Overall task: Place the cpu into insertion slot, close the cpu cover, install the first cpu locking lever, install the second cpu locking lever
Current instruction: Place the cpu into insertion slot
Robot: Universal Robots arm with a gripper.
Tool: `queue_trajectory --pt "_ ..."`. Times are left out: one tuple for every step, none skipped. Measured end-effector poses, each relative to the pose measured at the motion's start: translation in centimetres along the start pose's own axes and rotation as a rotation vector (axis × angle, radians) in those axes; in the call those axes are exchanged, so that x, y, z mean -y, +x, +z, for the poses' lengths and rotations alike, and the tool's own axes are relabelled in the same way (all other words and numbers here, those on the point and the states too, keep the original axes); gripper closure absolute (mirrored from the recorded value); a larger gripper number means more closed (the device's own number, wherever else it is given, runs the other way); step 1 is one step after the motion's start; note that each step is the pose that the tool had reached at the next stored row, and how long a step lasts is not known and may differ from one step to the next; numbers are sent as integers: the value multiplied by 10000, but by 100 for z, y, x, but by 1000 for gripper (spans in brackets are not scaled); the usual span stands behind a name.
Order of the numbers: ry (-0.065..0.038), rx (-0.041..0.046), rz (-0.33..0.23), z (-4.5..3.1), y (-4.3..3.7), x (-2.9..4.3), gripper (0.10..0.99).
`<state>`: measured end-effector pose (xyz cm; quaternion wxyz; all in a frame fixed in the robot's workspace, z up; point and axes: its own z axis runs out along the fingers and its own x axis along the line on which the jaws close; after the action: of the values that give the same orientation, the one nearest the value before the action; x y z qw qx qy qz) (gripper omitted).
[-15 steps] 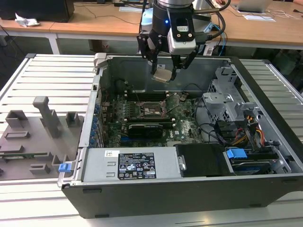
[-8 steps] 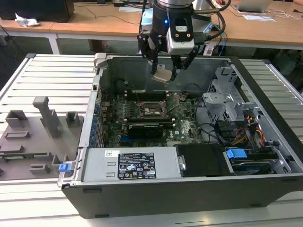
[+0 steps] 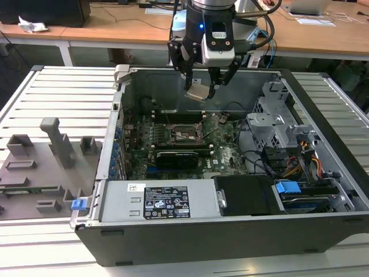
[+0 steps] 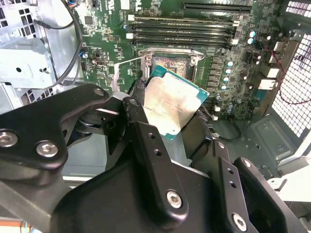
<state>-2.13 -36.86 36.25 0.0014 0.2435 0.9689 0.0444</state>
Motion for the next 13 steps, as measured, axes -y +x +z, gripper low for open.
queue_trajectory --pt "-1 2 26 0 0 0 545" --pt "0 5 54 1 0 0 545" --pt "-1 8 86 1 0 0 545" --pt "-2 10 118 3 0 0 545" --pt "-3 15 162 5 0 0 545" --pt "-6 19 220 8 0 0 545" --pt "-5 29 322 11 0 1 545" --pt "-7 37 425 13 0 1 545" --pt "-10 54 606 16 0 2 545" --pt "-14 69 790 18 0 2 545" --pt "-17 81 928 19 0 2 545" --pt "-19 89 1018 19 0 2 545" --pt "-21 96 1100 20 0 2 545"
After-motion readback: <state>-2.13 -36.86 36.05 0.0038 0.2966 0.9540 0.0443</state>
